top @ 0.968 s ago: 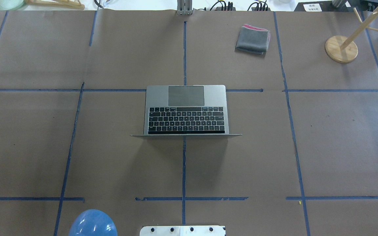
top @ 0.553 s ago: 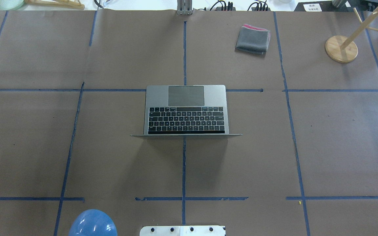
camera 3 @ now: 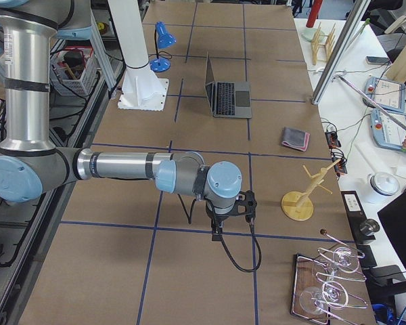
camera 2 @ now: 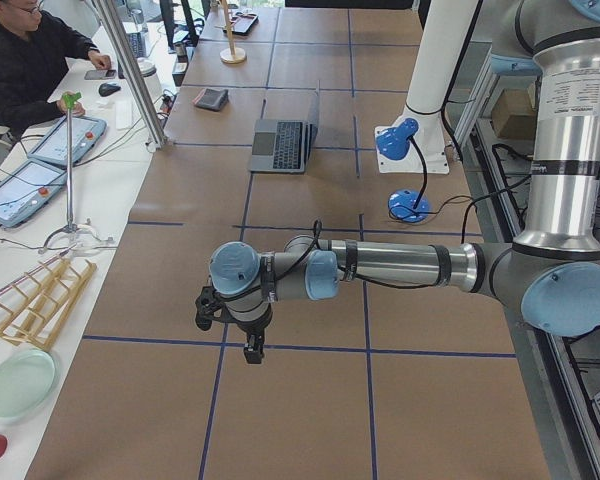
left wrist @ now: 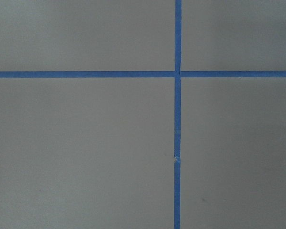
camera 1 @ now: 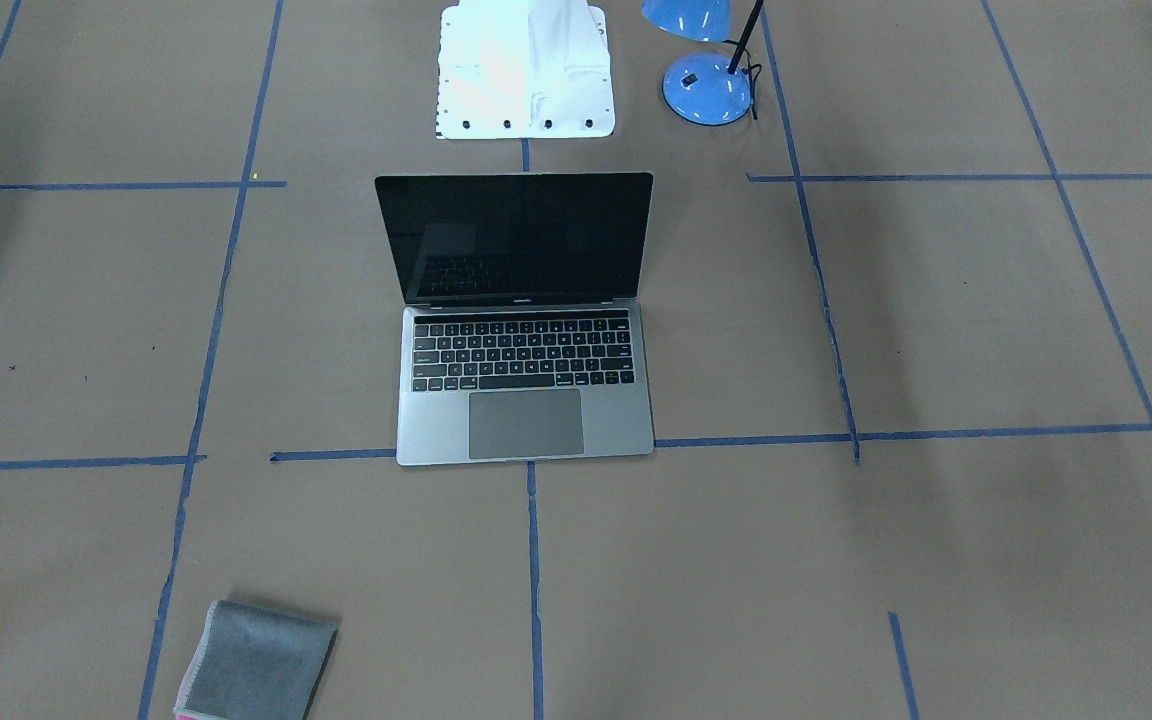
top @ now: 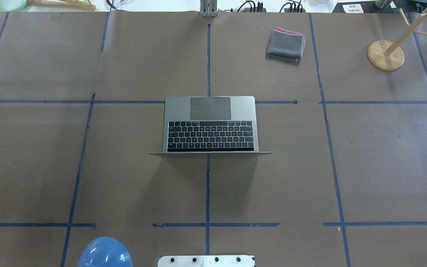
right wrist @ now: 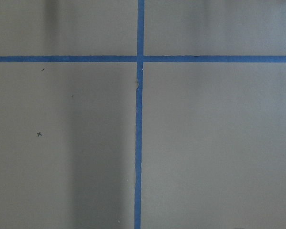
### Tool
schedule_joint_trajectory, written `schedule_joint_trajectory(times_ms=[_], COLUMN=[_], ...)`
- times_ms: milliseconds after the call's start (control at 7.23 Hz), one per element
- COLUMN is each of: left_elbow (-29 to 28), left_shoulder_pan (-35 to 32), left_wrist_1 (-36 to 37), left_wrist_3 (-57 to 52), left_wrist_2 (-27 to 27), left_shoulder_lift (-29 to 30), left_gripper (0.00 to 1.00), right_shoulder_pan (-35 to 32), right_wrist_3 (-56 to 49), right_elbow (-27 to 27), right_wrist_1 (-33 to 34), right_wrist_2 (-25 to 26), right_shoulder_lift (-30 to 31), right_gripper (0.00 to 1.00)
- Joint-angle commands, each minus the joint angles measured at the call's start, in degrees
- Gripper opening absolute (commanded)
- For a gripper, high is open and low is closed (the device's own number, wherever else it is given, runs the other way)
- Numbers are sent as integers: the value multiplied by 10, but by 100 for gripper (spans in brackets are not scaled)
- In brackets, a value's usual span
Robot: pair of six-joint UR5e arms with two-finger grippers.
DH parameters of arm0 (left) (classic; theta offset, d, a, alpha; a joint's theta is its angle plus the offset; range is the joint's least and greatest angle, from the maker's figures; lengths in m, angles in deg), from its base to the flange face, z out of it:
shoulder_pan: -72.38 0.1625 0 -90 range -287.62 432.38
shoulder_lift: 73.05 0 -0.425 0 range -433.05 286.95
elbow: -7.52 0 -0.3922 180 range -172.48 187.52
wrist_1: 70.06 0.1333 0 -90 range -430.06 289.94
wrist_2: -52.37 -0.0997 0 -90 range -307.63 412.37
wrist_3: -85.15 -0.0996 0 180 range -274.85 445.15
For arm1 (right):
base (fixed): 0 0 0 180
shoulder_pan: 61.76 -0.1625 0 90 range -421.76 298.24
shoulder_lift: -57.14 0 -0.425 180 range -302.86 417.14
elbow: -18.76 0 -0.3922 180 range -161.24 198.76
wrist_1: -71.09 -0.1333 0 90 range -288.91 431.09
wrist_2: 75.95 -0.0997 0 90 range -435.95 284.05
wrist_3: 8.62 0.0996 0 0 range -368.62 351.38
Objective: Close laptop
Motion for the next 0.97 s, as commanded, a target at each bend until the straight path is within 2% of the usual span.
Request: schedule_joint_trajectory(times_ms=[0, 415, 691, 830], left_elbow=[3, 29, 99, 162], left_shoulder_pan=[0, 1, 28, 64], left_wrist_1=[0, 1, 6, 10], left_wrist_3=[1, 3, 95, 151], left_wrist_2=[0, 2, 23, 25], left_shoulder_lift=[3, 17, 41, 43], left_gripper=[100, 100, 100, 100], right_shoulder_pan=[1, 9, 13, 15], right_wrist_3=[1, 6, 23, 28], right_elbow=[1, 41, 86, 86], right_wrist_1=[-1, 2, 2, 2], right_wrist_2=[0, 1, -8, -59], right_shoulder_lift=[-5, -21, -26, -23], right_gripper=[100, 100, 100, 100])
